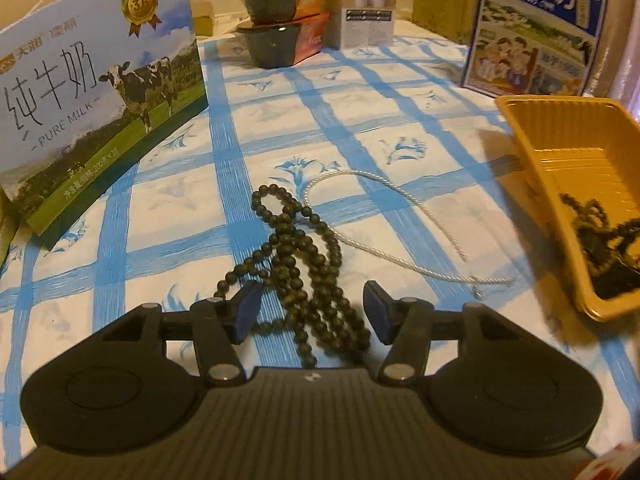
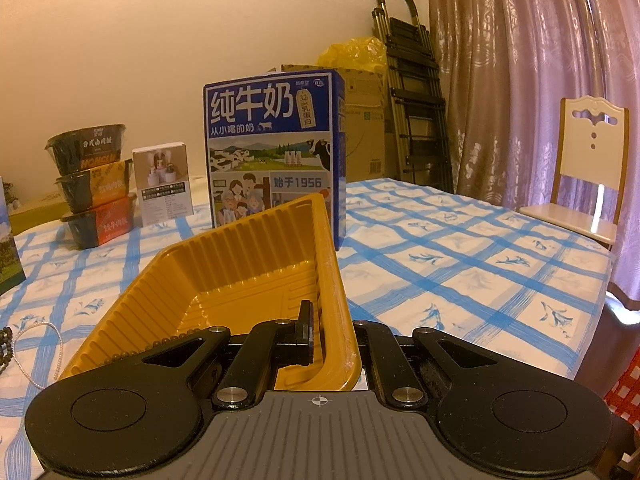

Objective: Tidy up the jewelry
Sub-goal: 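Reach the left tool to the long dark bead strand and grasp it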

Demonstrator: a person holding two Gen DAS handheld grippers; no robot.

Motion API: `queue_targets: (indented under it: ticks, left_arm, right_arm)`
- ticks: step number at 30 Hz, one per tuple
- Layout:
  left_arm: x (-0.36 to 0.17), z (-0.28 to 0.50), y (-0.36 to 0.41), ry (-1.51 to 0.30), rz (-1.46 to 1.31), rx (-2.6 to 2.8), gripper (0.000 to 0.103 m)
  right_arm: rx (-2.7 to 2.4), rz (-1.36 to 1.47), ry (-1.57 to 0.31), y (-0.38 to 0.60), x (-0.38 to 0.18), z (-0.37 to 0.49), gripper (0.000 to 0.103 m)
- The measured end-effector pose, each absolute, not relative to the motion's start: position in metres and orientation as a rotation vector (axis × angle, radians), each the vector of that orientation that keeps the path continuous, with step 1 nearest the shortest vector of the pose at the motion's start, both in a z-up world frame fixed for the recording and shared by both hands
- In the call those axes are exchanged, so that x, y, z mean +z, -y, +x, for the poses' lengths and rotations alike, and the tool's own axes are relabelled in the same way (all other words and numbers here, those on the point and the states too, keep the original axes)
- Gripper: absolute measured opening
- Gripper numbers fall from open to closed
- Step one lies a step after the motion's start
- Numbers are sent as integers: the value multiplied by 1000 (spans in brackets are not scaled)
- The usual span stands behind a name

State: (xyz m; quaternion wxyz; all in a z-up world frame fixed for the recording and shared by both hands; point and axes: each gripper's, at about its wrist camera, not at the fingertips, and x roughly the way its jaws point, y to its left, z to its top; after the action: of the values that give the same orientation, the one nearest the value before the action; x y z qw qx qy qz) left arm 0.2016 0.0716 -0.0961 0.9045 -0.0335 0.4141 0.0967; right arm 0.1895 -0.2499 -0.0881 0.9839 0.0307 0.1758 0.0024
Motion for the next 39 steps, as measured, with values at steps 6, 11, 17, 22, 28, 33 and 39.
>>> queue_targets:
  ticks: [6,11,17,22,28,33,39]
  left_arm:
    - [-106,218,-78,-879,-89,243,55]
    - [-109,221,-79,-879,-87,249,55]
    - [-111,221,-81,-872,-92,253,50]
    - [-109,220,-77,-868,-76,199,25]
    - [-108,217,-76,-865,-78,187,18]
    - [-107,215,-77,-863,-71,181,12]
    - [-99,210,-79,-841,-42,167,6]
  right_arm:
    - [5,61,-354,250,-88,190,7]
    - [5,61,-353,250,-88,189,7]
    - [5,60,-353,250,-88,190,7]
    - [4,60,-354,249,-88,190,7]
    - [4,61,-354,249,-88,190,7]
    - [4,61,-354,249,-89,190,7]
    - [4,60,-354,249,-89,190,7]
